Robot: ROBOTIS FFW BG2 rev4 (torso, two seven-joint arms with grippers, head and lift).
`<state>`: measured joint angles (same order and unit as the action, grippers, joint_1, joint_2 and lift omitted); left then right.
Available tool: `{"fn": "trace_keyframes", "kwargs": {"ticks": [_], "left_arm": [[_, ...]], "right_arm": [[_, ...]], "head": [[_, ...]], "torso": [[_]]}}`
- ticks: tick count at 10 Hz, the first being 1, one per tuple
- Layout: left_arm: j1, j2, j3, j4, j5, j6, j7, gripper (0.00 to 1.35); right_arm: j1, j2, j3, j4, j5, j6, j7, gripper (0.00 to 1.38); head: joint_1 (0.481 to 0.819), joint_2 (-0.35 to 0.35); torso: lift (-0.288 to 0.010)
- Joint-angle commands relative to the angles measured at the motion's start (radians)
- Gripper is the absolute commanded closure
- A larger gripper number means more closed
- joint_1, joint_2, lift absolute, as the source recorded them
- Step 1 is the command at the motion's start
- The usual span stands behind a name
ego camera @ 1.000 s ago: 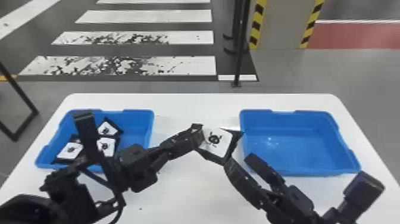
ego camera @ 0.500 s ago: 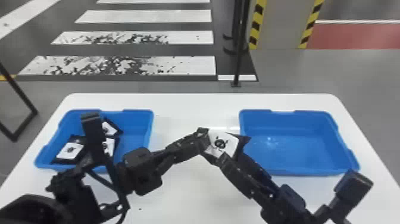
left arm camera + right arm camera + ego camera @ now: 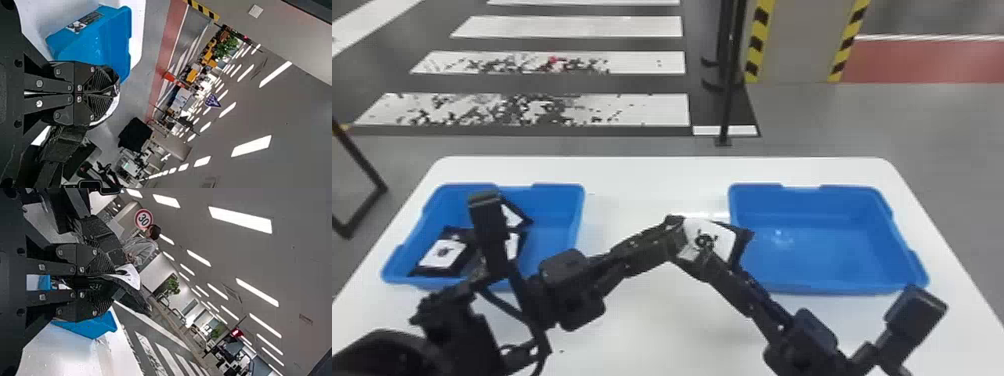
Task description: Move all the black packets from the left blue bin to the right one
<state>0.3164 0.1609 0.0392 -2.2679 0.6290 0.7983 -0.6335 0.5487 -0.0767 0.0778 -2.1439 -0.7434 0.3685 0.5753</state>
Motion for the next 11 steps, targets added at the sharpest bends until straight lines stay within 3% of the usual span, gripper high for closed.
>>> {"fn": "trace_keyframes", "kwargs": {"ticks": [1,2,3,6,10,11], "left_arm": [[0.02,-0.007,0.007,0.026,0.051,-0.057,0.015,0.82],[0.047,-0.024,0.045,0.026,0.057,-0.072,0.028,0.34],[0.074,-0.03,0.076,0.026,0.059,-0.079,0.029,0.09],[0.12,-0.043,0.146,0.004,0.077,-0.121,0.029,0.14],[0.16,-0.058,0.188,-0.004,0.101,-0.128,0.028,0.14],[0.167,-0.058,0.196,-0.004,0.101,-0.128,0.028,0.14]], "right_arm": [[-0.001,0.0,0.0,0.005,-0.002,-0.003,0.0,1.28],[-0.011,0.0,-0.008,0.022,-0.002,-0.003,0.0,1.28],[-0.028,-0.003,-0.024,0.054,0.016,-0.003,0.0,1.28],[-0.195,-0.04,-0.106,0.265,0.101,-0.023,-0.008,1.28],[-0.345,-0.069,-0.239,0.385,0.247,-0.04,-0.061,1.28],[-0.37,-0.071,-0.239,0.422,0.247,-0.04,-0.071,1.11]], "head": [[0.695,0.013],[0.695,0.016],[0.695,0.028],[0.695,0.04],[0.695,-0.066],[0.695,-0.091]], "torso": [[-0.14],[-0.14],[-0.14],[-0.14],[-0.14],[-0.14]]}}
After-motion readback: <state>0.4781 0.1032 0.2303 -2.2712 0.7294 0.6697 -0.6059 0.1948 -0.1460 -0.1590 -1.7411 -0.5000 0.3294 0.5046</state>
